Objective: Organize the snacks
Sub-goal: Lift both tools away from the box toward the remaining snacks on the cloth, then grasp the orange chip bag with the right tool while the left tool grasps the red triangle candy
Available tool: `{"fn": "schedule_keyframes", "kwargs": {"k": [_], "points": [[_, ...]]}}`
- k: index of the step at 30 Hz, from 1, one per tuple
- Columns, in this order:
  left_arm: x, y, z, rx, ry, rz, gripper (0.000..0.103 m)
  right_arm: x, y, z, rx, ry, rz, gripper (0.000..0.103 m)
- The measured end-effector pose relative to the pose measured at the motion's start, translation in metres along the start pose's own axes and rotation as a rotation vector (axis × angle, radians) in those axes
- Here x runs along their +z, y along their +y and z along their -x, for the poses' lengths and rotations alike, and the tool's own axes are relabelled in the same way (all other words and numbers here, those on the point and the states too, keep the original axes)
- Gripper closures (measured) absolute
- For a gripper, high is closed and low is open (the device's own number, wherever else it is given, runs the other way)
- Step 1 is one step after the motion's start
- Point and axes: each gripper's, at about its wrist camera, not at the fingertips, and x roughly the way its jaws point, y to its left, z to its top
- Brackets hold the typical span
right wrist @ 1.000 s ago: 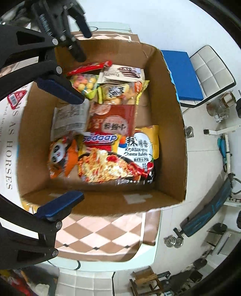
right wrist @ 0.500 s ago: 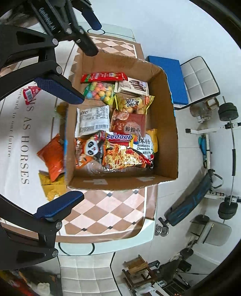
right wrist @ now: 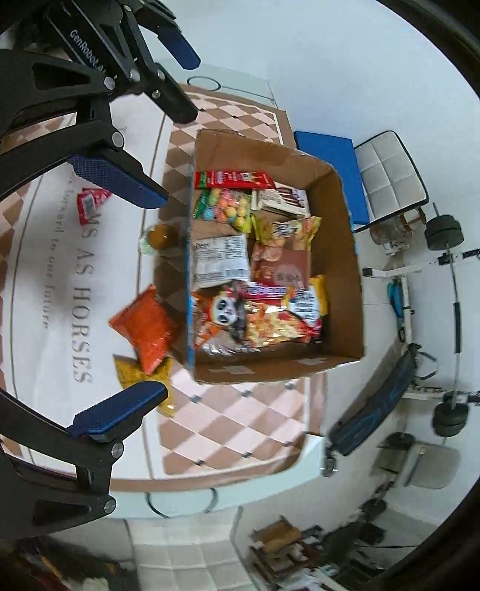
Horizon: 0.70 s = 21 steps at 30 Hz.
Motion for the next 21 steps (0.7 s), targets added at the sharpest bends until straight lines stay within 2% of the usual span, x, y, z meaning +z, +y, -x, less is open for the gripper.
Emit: {"fn": "schedule_keyframes", "kwargs": {"k": [3,9,14,21], "points": [[-0.014,0.008,-0.013,0.002,0.043,0.036,0.012,-0.011,-0.022,-0.021,0.036,0.065,-0.098,0.006],[-0.054,0.028,-0.067,0.026,0.212,0.115,0.012,-0.036,-0.064,-0.092,0.053,0.216,-0.304,0.006],[-0.086,0.046,-0.109,0.029,0.342,0.191,0.012,-0.042,-0.082,-0.147,0.034,0.265,-0.450,0.006],[-0.113,0.063,-0.142,0.002,0.451,0.268,0.012,-0.040,-0.088,-0.195,0.001,0.299,-0.552,0.006]]}}
